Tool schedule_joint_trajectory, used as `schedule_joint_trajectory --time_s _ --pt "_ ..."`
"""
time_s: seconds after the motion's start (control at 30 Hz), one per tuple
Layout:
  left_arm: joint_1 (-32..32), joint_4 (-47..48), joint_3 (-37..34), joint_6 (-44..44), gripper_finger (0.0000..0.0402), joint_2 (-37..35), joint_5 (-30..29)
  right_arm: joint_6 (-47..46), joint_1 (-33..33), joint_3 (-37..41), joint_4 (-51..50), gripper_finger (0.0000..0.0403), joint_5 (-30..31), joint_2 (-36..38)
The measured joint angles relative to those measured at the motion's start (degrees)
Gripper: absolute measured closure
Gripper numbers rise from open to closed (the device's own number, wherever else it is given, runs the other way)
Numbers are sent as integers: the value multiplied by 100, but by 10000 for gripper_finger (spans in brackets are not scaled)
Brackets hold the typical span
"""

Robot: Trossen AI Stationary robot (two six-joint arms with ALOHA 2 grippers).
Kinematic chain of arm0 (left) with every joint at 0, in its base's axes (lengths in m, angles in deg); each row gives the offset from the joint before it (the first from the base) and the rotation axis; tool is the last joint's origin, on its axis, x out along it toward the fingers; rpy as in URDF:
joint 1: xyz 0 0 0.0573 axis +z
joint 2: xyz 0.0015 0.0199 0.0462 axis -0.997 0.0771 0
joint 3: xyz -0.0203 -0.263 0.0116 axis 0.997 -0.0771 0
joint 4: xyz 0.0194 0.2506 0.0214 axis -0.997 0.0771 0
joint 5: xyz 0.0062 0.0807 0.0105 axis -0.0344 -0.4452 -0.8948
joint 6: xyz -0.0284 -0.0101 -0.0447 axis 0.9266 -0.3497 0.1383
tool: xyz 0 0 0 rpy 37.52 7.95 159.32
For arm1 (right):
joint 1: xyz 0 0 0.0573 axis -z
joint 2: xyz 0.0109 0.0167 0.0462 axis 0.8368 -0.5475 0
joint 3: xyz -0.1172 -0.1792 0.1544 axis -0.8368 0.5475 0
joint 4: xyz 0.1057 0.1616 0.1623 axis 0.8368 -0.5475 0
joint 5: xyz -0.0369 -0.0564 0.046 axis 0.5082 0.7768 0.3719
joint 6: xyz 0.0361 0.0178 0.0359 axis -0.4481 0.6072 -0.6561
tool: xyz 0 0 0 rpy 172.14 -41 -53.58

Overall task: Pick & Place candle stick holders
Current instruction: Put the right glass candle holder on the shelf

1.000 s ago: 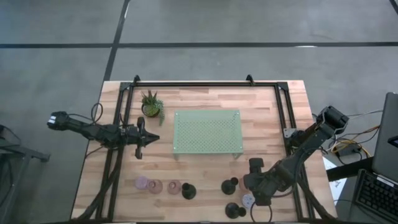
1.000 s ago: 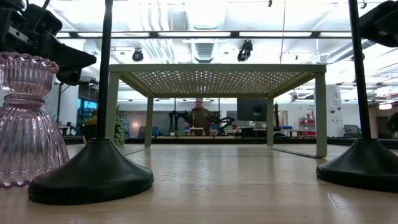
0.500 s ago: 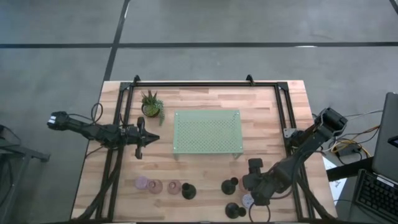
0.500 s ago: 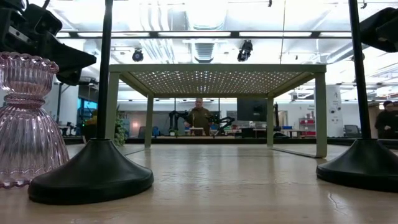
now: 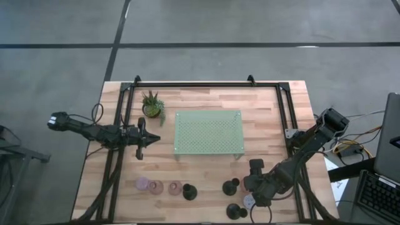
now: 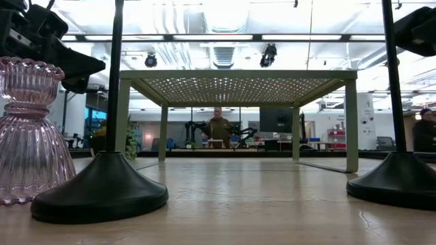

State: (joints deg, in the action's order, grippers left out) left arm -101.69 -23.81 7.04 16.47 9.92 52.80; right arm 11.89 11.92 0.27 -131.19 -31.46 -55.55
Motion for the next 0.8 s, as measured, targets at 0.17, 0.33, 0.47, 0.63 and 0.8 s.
schedule_joint_trajectory --time_s 0.17,0.33,0.47,0.63,0.8 --pt "-1 2 0 1 371 0 0 2 0 0 -9 208 0 0" --pt "-1 1 0 0 371 0 0 26 0 0 -93 231 13 4" --pt "-1 2 0 1 371 0 0 40 0 -54 -233 231 -13 9" --pt "-1 4 0 -1 371 0 0 50 0 -473 -855 226 -22 9" --pt "-1 9 0 1 371 0 0 139 4 -1119 -1643 228 11 9"
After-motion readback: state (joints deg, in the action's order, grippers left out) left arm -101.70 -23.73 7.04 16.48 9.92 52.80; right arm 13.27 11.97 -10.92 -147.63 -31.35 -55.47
